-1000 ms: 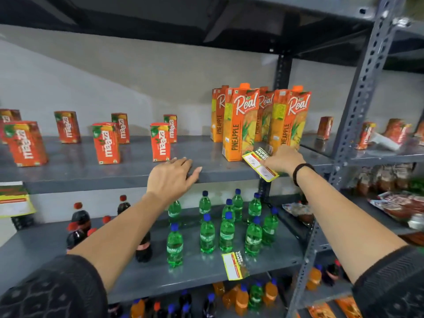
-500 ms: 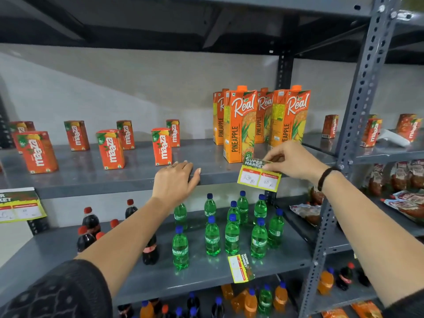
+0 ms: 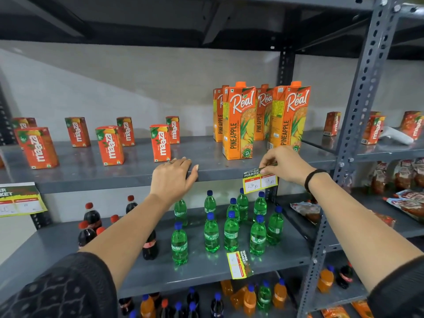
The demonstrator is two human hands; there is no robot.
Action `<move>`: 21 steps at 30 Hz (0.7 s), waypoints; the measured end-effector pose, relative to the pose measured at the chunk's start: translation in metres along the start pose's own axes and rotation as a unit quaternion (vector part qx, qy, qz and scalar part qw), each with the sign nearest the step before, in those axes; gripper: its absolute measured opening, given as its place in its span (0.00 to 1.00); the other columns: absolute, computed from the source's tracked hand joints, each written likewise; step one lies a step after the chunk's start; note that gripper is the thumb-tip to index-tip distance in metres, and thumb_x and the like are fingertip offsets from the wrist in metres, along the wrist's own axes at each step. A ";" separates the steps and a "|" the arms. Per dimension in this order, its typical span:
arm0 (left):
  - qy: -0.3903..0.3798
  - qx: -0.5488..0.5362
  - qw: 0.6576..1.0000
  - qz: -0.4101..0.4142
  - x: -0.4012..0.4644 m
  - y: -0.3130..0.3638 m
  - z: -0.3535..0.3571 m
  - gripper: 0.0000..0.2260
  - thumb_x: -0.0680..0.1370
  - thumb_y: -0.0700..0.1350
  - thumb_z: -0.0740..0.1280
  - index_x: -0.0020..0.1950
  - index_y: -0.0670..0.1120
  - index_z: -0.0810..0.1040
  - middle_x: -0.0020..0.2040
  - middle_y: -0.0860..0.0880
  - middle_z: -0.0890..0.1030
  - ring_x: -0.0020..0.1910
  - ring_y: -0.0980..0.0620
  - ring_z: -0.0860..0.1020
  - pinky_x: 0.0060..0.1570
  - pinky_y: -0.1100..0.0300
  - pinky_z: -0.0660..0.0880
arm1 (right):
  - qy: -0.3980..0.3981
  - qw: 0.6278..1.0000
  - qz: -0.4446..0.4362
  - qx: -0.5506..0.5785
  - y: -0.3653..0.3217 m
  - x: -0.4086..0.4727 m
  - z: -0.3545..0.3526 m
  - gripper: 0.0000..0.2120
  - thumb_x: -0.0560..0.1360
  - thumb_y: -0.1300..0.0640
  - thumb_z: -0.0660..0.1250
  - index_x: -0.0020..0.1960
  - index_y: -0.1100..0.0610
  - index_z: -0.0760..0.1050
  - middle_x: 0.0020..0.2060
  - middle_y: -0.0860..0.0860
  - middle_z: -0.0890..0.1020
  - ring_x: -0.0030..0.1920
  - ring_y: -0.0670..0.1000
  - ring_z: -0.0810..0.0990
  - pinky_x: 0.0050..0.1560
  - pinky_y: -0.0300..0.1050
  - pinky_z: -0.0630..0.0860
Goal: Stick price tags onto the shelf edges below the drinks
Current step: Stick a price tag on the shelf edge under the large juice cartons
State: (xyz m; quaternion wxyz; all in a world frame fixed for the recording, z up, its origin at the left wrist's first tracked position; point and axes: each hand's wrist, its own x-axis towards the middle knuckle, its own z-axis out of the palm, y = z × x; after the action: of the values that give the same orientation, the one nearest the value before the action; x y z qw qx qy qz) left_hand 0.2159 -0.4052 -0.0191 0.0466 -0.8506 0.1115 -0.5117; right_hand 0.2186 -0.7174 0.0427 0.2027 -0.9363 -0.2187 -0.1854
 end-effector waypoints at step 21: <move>-0.010 -0.008 1.000 -0.005 -0.001 0.003 -0.006 0.20 0.80 0.54 0.53 0.47 0.46 0.82 0.42 0.49 0.85 0.38 0.48 0.83 0.30 0.58 0.73 | 0.000 0.999 0.029 0.014 0.003 0.008 0.008 0.05 0.67 0.59 0.78 0.38 0.52 0.83 0.34 0.45 0.82 0.38 0.46 0.79 0.41 0.43 0.72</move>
State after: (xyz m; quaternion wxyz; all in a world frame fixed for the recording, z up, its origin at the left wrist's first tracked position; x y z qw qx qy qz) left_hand 0.2101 -0.4076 -0.0174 0.0385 -0.8565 0.1109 -0.5026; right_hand 0.2292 -0.7133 0.0385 0.2208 -0.9392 -0.1944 -0.1769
